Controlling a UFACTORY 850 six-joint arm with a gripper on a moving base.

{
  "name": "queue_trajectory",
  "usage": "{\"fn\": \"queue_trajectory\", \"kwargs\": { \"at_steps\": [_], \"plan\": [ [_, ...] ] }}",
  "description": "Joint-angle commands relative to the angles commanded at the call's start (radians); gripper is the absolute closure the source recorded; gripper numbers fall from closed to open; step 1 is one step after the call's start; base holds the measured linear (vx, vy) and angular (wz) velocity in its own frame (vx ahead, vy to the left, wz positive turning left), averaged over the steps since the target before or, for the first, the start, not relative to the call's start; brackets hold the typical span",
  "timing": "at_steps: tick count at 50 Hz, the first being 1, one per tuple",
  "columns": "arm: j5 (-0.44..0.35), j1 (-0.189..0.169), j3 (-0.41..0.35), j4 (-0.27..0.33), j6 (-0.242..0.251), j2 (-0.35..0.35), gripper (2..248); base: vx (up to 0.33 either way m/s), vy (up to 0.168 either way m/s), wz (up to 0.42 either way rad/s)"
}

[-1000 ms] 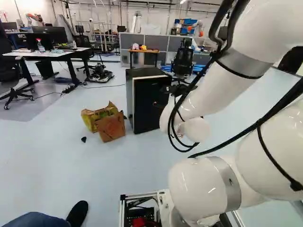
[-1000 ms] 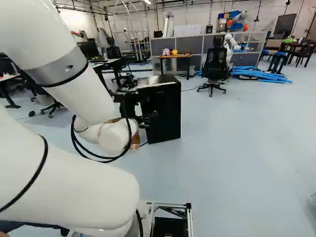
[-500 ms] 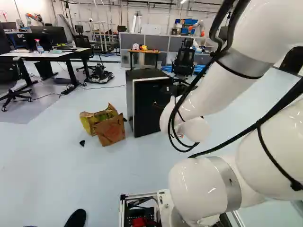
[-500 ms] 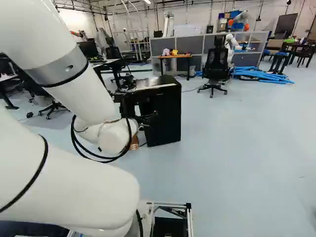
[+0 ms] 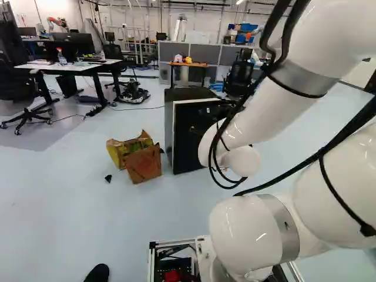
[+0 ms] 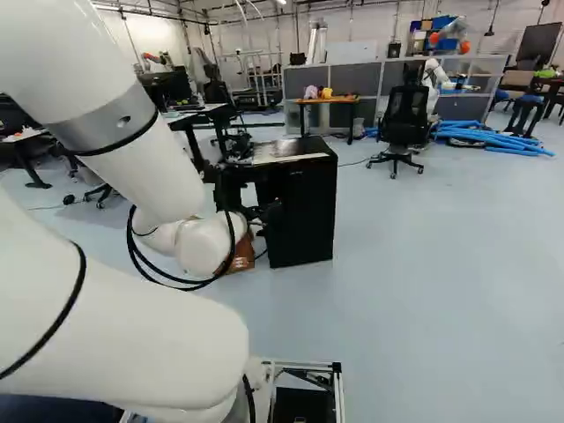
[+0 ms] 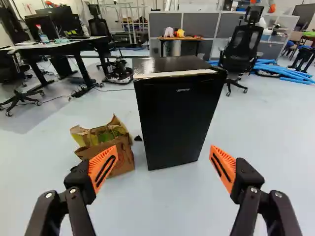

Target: Grab a drink from the fridge

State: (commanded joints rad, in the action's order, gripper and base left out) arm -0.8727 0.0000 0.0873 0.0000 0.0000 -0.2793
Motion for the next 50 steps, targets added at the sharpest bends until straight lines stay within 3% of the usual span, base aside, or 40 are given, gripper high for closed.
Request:
{"fn": "queue_trajectory", "kwargs": {
  "at_steps": [25,50],
  "plan": [
    [0.000,0.000,0.000,0.000,0.000,0.000,3,0.107,0.033,0.160],
    [0.000,0.000,0.000,0.000,0.000,0.000,3,0.079,-0.015,0.019]
  ]
}}
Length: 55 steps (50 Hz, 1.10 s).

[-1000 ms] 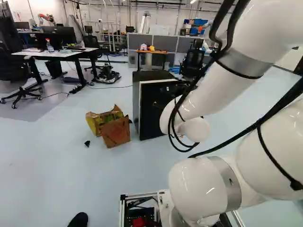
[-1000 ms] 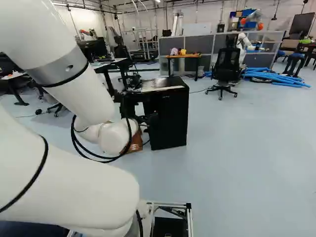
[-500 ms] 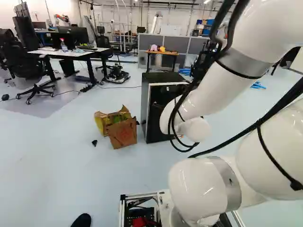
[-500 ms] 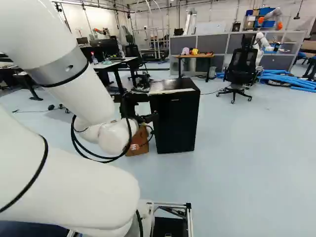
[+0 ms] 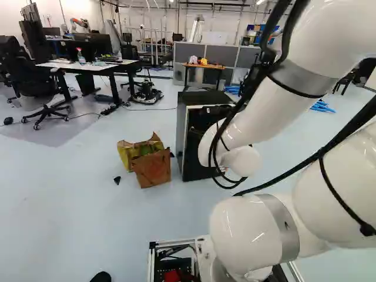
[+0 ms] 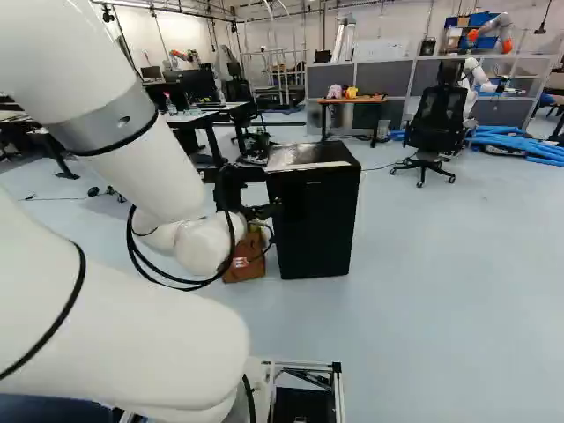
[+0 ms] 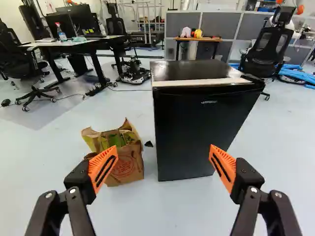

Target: Grab a drink from the fridge

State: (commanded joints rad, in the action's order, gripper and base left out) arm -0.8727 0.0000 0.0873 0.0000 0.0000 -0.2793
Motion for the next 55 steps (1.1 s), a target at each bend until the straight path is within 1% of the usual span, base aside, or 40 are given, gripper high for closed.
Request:
{"fn": "queue_trajectory", "kwargs": {
  "at_steps": [14,32,55],
  "plan": [
    [0.000,0.000,0.000,0.000,0.000,0.000,3,0.101,-0.037,0.020],
    [0.000,0.000,0.000,0.000,0.000,0.000,3,0.100,-0.006,0.197],
    [0.000,0.000,0.000,0.000,0.000,0.000,3,0.066,-0.034,0.022]
  ]
}}
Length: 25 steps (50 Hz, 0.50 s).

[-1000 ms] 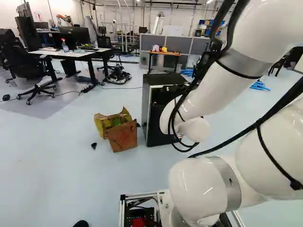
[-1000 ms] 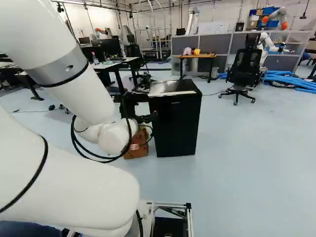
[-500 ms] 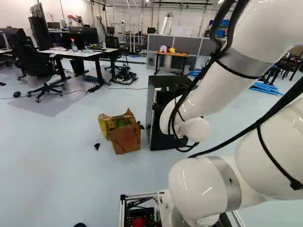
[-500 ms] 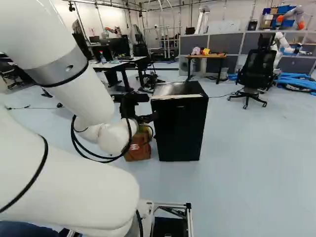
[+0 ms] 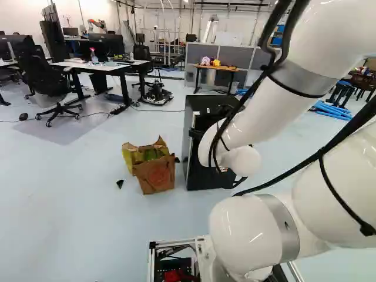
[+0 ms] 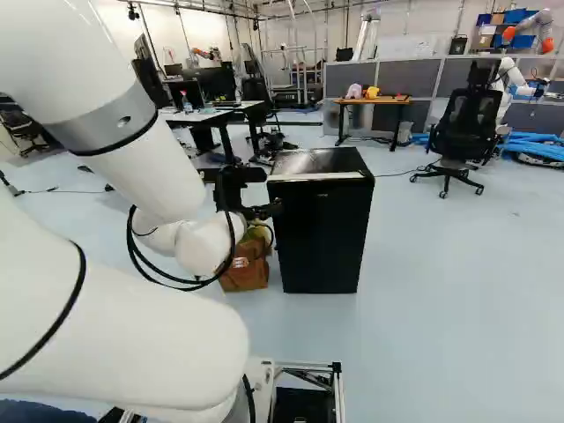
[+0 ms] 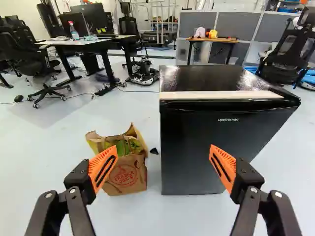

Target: Grab a drink from the fridge

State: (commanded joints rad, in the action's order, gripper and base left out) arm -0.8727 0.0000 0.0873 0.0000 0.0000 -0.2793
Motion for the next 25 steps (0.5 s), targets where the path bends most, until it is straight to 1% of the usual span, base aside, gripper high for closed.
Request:
{"fn": "queue_trajectory", "kwargs": {
  "at_steps": [15,25],
  "plan": [
    [0.000,0.000,0.000,0.000,0.000,0.000,3,0.074,-0.042,0.005],
    [0.000,0.000,0.000,0.000,0.000,0.000,3,0.013,-0.006,0.001]
  ]
}}
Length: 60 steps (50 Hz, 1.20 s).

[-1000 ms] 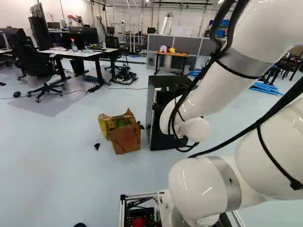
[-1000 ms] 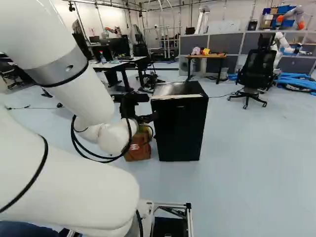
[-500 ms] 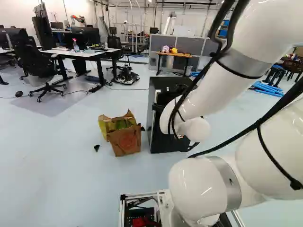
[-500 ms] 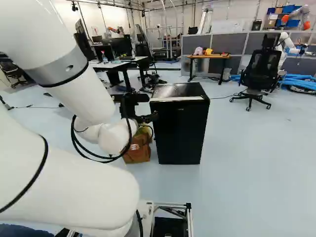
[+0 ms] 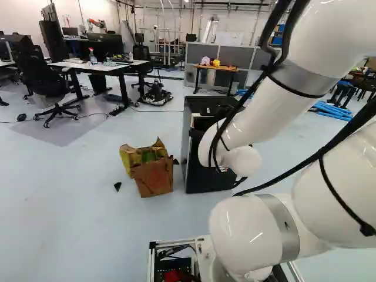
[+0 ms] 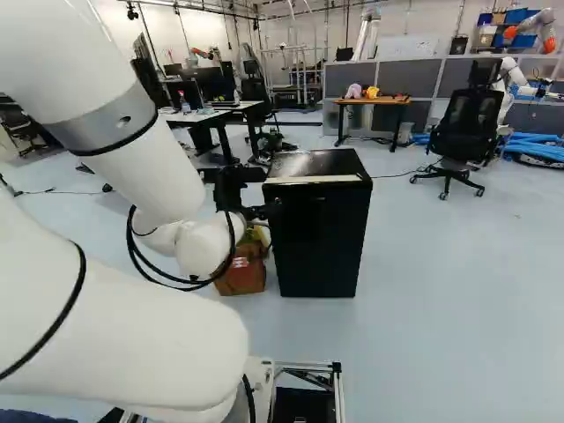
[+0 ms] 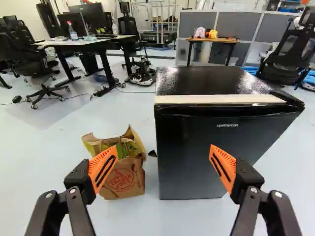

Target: Grab a drink from the fridge

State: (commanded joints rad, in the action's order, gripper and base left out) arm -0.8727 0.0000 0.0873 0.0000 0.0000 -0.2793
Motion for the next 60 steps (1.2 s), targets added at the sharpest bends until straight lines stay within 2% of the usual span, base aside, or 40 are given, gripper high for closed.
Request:
{"fn": "queue_trajectory", "kwargs": {
  "at_steps": [10,24,43,60],
  "plan": [
    [0.000,0.000,0.000,-0.008,0.000,0.000,3,0.000,0.000,0.000],
    [0.000,0.015,0.002,-0.075,0.000,0.002,3,0.000,0.000,0.000],
    [-0.006,0.083,0.021,-0.186,0.000,0.025,3,0.000,0.000,0.000],
    [-0.052,0.150,0.063,-0.289,0.000,0.076,3,0.000,0.000,0.000]
  ]
}}
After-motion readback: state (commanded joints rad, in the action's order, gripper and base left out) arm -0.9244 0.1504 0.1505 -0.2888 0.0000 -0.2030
